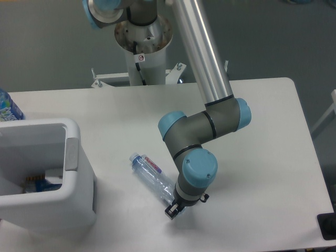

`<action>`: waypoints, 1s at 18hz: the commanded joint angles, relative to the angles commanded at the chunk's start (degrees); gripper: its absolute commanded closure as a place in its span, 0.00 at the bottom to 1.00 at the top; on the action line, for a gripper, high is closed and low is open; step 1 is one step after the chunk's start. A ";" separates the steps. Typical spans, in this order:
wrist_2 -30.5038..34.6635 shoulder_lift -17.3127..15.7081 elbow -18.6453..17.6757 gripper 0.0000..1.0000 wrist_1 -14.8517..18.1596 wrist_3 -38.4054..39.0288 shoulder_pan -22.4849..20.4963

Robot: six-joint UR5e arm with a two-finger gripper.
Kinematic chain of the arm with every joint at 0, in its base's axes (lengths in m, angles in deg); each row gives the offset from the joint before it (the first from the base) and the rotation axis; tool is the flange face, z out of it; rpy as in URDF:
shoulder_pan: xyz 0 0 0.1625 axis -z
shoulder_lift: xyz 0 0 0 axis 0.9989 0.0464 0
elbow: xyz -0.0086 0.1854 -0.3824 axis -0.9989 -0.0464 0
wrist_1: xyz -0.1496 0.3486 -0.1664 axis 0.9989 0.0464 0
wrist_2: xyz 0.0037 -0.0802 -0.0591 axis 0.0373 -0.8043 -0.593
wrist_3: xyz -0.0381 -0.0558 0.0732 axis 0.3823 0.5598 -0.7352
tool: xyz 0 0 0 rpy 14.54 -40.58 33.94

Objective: Place the trash in the trash can
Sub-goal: 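Push and rotate the bottle with the gripper to reposition it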

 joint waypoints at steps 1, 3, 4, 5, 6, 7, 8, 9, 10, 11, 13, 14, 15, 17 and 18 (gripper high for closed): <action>0.00 0.00 0.00 0.42 0.00 0.00 0.09; 0.09 0.00 -0.26 0.45 0.00 0.00 0.09; 0.52 0.00 -0.26 0.45 0.00 -0.09 0.09; 0.96 -0.09 -0.26 0.45 0.00 -0.09 0.09; 1.14 -0.09 -0.26 0.45 0.09 -0.09 0.17; 1.14 -0.17 -0.26 0.45 0.09 -0.09 0.18; 1.23 -0.26 -0.26 0.45 0.09 -0.09 0.18; 1.32 -0.26 -0.35 0.45 0.09 -0.09 0.18; 1.41 -0.26 -0.27 0.45 0.09 -0.09 0.18; 2.19 -0.52 -0.26 0.45 0.09 -0.09 0.26; 2.55 -0.70 -0.18 0.49 0.09 -0.09 0.88; 2.55 -0.79 -0.18 0.49 0.17 -0.09 0.88; 2.55 -0.88 -0.18 0.49 0.18 -0.09 0.88; 2.55 -1.14 -0.18 0.49 0.26 -0.09 0.97; 2.55 -1.23 -0.18 0.49 0.35 -0.17 0.88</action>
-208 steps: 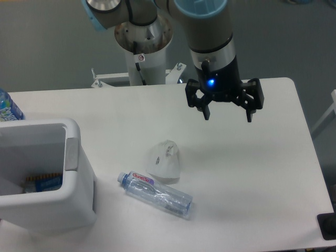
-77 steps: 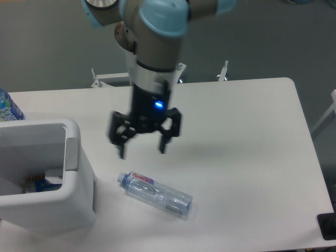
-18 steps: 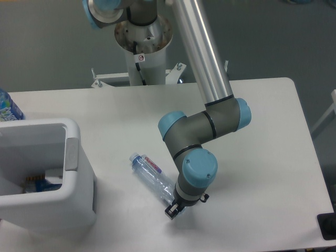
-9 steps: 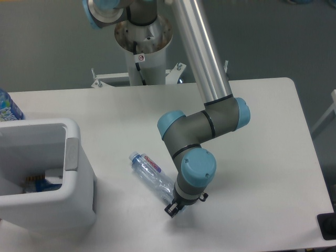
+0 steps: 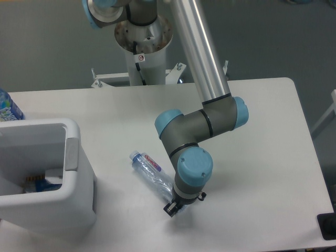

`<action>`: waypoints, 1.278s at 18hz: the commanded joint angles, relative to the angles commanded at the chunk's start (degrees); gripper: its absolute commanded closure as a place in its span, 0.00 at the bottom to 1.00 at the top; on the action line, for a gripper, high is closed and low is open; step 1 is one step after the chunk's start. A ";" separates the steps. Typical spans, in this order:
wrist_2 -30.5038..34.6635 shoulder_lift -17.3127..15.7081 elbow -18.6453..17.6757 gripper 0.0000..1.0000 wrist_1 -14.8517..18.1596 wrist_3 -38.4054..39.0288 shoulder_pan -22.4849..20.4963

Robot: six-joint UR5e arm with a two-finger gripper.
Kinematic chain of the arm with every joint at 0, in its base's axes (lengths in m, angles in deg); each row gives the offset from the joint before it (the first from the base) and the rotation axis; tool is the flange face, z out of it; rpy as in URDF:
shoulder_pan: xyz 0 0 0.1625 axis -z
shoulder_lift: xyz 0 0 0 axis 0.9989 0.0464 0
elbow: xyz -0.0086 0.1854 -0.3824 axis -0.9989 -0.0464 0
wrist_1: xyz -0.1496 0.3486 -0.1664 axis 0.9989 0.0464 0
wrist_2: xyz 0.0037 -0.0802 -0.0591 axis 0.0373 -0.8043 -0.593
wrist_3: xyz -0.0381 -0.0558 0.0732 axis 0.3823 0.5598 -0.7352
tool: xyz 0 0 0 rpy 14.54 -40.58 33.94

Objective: Place the trash in the trash can
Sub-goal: 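Push and rotate the bottle with the gripper to reposition it, then close the gripper on the bottle's bottom end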

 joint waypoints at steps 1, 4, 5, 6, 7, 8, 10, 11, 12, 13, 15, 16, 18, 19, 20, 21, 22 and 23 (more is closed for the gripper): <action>0.00 -0.09 0.00 0.49 0.26 0.00 0.00; 0.35 -0.44 -0.09 0.56 0.35 -0.09 0.09; 0.35 -0.53 -0.09 0.56 0.35 -0.09 0.09; 0.35 -0.62 -0.09 0.56 0.35 -0.18 0.09; 0.35 -0.70 -0.09 0.56 0.44 -0.26 0.09; 0.35 -0.79 -0.09 0.56 0.44 -0.26 0.09; 0.44 -1.75 -0.09 0.57 0.53 -0.53 0.09; 0.87 -2.54 -0.09 0.56 0.44 -0.53 0.09; 1.05 -3.68 0.17 0.57 0.35 -0.62 0.00; 1.05 -4.82 0.61 0.57 0.27 -0.70 -0.09; 0.97 -6.76 1.57 0.57 0.09 -0.70 -0.35; 0.88 -7.12 2.19 0.57 0.00 -0.70 -0.44; 0.97 -7.38 3.86 0.59 0.00 -0.70 -0.62; 1.14 -7.47 5.52 0.59 -0.09 -0.79 -0.62; 1.40 -8.08 7.63 0.59 -0.26 -1.23 -0.62; 1.67 -8.87 9.73 0.59 -0.35 -2.10 -0.79; 1.67 -9.31 11.84 0.59 -0.44 -3.15 -1.40; 1.67 -9.40 13.52 0.59 -0.61 -4.30 -1.49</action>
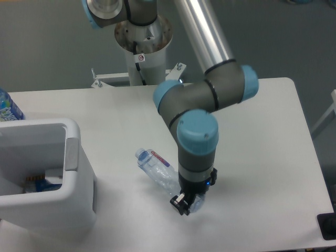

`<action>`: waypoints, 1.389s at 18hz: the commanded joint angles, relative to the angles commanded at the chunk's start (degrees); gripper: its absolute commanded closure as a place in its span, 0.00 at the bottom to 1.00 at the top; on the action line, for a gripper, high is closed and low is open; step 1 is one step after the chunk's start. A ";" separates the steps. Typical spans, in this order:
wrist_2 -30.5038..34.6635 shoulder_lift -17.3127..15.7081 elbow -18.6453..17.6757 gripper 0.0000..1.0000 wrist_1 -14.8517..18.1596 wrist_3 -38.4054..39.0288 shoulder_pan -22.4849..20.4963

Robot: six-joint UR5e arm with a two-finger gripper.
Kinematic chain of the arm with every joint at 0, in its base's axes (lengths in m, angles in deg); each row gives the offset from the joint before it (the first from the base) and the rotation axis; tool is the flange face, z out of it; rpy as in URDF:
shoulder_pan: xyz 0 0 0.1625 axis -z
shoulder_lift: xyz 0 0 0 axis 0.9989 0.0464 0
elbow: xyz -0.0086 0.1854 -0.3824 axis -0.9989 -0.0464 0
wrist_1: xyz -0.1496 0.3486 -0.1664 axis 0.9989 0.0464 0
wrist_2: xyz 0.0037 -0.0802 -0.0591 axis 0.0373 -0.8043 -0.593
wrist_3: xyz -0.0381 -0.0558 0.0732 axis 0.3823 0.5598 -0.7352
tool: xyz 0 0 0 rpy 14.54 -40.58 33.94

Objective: Place the trash in the trash can
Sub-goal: 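Close the gripper on the bottle's bottom end, then lift the bottle and carry it down into the trash bin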

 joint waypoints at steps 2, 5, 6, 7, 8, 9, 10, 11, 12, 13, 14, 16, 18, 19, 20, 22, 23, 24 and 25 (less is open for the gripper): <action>0.17 -1.31 1.07 0.59 -3.49 -2.55 0.09; 0.09 -3.86 0.81 0.59 -12.63 -4.84 0.17; 0.00 -4.56 1.07 0.59 -14.66 -4.85 0.35; -0.09 -5.27 1.33 0.59 -15.81 -4.93 0.70; -0.09 -6.06 1.42 0.59 -16.43 -5.02 0.79; -0.09 -6.85 1.42 0.59 -16.52 -5.02 1.75; -0.09 -7.64 1.34 0.59 -16.61 -5.46 2.97; -0.09 -8.26 1.34 0.59 -16.79 -6.33 3.51; -0.09 -8.78 1.34 0.59 -16.79 -7.30 4.12; -0.09 -9.14 1.34 0.59 -16.79 -7.83 4.91; -0.09 -9.75 1.25 0.59 -16.79 -7.92 6.14; -0.09 -10.98 1.25 0.59 -16.79 -7.92 7.82; -0.09 -12.30 0.81 0.59 -16.79 -7.92 10.36; -0.09 -12.65 0.81 0.59 -16.79 -7.92 10.98; -0.09 -13.09 0.81 0.59 -16.79 -7.92 11.33; -0.09 -13.62 0.72 0.59 -16.79 -8.01 13.61; -0.09 -13.62 0.72 0.59 -16.79 -7.92 14.32; -0.09 -13.62 0.72 0.59 -16.79 -8.01 15.28; -0.09 -13.62 0.81 0.59 -16.79 -7.92 16.16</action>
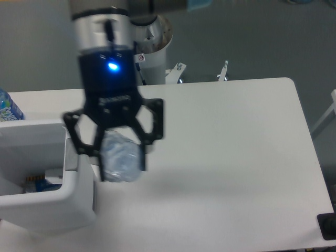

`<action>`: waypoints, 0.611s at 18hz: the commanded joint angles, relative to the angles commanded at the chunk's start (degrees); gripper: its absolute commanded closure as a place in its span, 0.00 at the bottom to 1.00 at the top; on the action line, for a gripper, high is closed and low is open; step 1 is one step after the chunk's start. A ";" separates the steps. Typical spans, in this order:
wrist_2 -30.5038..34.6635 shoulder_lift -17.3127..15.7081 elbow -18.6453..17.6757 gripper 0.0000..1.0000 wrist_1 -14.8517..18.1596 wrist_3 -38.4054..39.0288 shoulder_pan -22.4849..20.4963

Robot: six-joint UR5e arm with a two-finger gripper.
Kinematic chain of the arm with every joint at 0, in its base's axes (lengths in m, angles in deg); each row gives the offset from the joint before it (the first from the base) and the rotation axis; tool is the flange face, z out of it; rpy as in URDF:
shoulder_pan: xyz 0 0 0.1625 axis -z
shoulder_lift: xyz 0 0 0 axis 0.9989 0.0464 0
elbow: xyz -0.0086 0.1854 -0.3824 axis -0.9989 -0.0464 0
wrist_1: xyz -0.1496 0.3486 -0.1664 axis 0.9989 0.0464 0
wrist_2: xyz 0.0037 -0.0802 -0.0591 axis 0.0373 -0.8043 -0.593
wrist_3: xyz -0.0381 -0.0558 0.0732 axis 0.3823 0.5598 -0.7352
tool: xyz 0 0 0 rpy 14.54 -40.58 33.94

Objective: Place the trash in the trash can
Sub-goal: 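Lift the bottle and carry it down into the trash bin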

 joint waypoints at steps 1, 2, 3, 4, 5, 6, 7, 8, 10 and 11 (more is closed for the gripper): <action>0.00 0.00 0.00 0.59 0.00 0.00 0.88; 0.00 0.00 0.00 0.59 0.00 0.00 1.84; 0.00 0.00 -0.09 0.59 0.00 0.00 2.64; 0.09 0.00 -0.17 0.59 0.00 0.00 3.43; 0.09 0.09 -0.35 0.59 0.00 0.00 4.13; 0.00 0.17 -0.52 0.59 0.00 0.09 4.66; 0.00 0.44 -0.70 0.59 0.00 0.00 5.36; 0.00 0.70 -0.79 0.58 0.00 0.09 5.81; 0.00 1.49 -1.05 0.58 0.00 0.00 6.77; 0.00 1.76 -1.05 0.58 0.00 0.00 7.21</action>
